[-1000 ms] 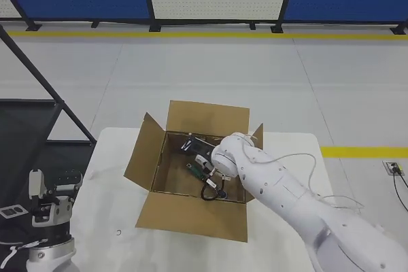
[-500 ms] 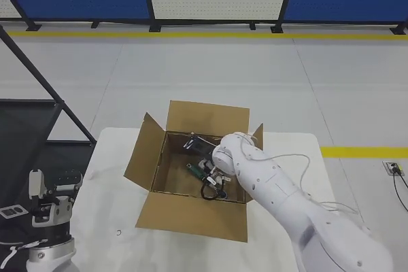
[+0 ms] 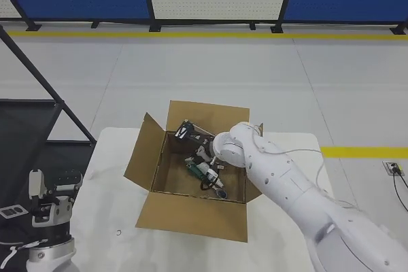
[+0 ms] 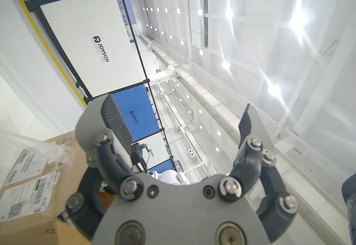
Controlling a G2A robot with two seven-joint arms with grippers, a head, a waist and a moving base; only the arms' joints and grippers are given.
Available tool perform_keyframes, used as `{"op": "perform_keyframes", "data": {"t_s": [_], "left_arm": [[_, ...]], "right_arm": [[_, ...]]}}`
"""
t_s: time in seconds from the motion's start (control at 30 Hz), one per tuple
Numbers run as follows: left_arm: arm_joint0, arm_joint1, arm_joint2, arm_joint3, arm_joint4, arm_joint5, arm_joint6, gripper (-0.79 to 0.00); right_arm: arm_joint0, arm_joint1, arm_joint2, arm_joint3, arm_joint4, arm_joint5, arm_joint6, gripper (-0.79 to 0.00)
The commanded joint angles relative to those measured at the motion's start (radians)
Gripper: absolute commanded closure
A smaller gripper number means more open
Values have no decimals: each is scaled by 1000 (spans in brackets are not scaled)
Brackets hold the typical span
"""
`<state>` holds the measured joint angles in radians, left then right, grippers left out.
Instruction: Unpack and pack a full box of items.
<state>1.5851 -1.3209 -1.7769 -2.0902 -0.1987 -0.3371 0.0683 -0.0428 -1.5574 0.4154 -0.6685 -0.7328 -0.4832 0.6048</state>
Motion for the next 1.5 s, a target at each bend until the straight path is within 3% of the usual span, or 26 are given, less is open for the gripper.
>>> {"op": "perform_keyframes", "data": {"t_s": [0.0,0.07,0.13,0.23,0.3,0.47,0.63,0.67,0.7,1.0,1.07,1.17,1.33,1.47], "left_arm": [[0,0,0,0,0,0,0,-785],[0,0,0,0,0,0,0,-785],[0,0,0,0,0,0,0,-785],[0,0,0,0,0,0,0,-785],[0,0,0,0,0,0,0,-785],[-7,1,-3,-6,14,11,-8,-785],[-33,4,-10,-9,74,35,-51,-785],[-33,8,-4,-4,101,60,-100,-785],[-35,11,-7,-11,130,71,-142,-785],[-36,11,-8,-8,128,74,-140,-785],[-65,11,-15,25,124,107,-115,-785],[-151,17,4,81,175,213,-168,-785],[-284,31,61,174,262,310,-334,-785],[-358,42,116,248,359,336,-455,-785]], "right_arm": [[-41,60,57,-139,-31,-13,-29,-570],[-110,128,142,-317,-78,-1,-43,-594],[-224,203,262,-549,-140,29,-50,-785],[-464,300,476,-917,-227,12,-30,-785],[-609,340,604,-1100,-229,-48,-46,-785],[-826,384,814,-1315,-202,-156,-150,-785],[-939,401,961,-1366,-97,-215,-281,-785],[-958,404,983,-1359,-65,-219,-287,-785],[-963,405,991,-1355,-58,-217,-282,-785],[-963,405,991,-1355,-58,-217,-282,-785],[-972,405,992,-1347,-43,-208,-292,-785],[-982,407,1016,-1306,53,-199,-302,-785],[-979,426,1072,-1213,354,-174,-118,-785],[-980,441,1121,-1170,470,-82,19,-785]]}}
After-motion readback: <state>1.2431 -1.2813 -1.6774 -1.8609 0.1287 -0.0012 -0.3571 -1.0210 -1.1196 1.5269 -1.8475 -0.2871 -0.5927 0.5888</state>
